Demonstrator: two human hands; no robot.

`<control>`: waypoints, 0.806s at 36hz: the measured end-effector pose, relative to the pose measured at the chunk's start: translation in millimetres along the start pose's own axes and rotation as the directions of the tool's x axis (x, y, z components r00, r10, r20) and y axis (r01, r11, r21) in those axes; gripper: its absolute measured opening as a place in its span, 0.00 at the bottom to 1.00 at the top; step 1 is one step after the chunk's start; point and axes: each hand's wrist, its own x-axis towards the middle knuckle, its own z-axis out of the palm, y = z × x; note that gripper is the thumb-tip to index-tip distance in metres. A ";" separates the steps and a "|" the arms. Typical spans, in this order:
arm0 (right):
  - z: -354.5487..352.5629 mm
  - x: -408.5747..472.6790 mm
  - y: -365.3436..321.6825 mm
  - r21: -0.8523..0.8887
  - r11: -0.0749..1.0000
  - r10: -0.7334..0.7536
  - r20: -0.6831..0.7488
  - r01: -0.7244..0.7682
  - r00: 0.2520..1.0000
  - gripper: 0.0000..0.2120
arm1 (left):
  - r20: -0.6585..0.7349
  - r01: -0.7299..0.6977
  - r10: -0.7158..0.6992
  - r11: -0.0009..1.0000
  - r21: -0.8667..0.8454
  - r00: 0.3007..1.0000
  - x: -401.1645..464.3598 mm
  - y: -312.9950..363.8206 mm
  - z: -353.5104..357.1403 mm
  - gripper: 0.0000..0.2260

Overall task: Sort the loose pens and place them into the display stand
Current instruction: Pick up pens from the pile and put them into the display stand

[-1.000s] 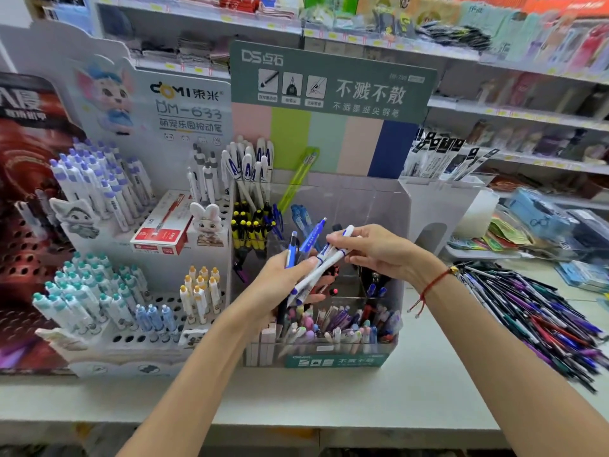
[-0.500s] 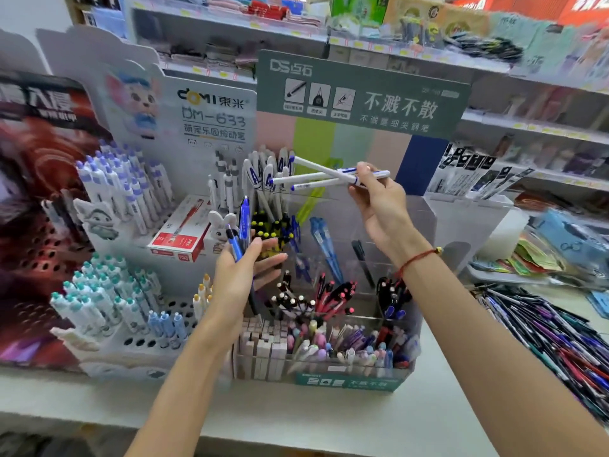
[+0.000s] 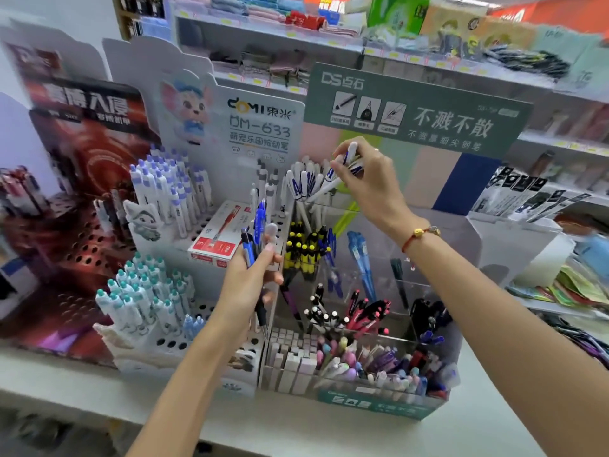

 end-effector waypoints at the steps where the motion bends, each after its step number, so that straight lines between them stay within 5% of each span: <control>1: 1.2 1.5 -1.7 -0.022 0.999 -0.027 0.029 0.028 0.999 0.06 | 0.005 0.005 -0.005 1.000 0.000 1.000 0.1 1.3 -0.5 0.07; 7: 3.1 5.8 -8.2 -0.193 0.961 -0.176 0.125 0.198 0.976 0.08 | 0.002 0.011 -0.011 1.000 0.020 1.000 1.5 4.2 -1.0 0.07; 11: 12.1 4.6 0.7 -0.262 0.961 -0.036 0.184 0.085 0.982 0.08 | 0.001 0.026 -0.026 1.000 0.018 1.000 0.5 4.5 -2.0 0.06; 17: 18.4 -3.8 1.2 0.010 0.956 0.278 0.275 -0.292 0.920 0.05 | 0.014 0.029 -0.029 1.000 0.011 0.999 1.1 4.5 -2.1 0.07; 22: 11.8 -10.8 3.1 0.338 0.721 0.562 0.226 -0.605 0.796 0.15 | 0.041 0.028 -0.027 0.999 -0.018 0.999 0.9 6.2 0.8 0.10; 26: -4.0 -19.3 6.0 0.568 0.549 0.629 0.201 -0.613 0.751 0.05 | 0.048 0.037 -0.036 0.999 -0.025 0.998 0.6 5.8 0.2 0.10; 29: -14.3 -25.3 9.9 0.594 0.577 0.621 0.127 -0.561 0.773 0.01 | 0.043 0.036 -0.035 0.999 -0.023 0.998 -0.8 3.8 -1.0 0.09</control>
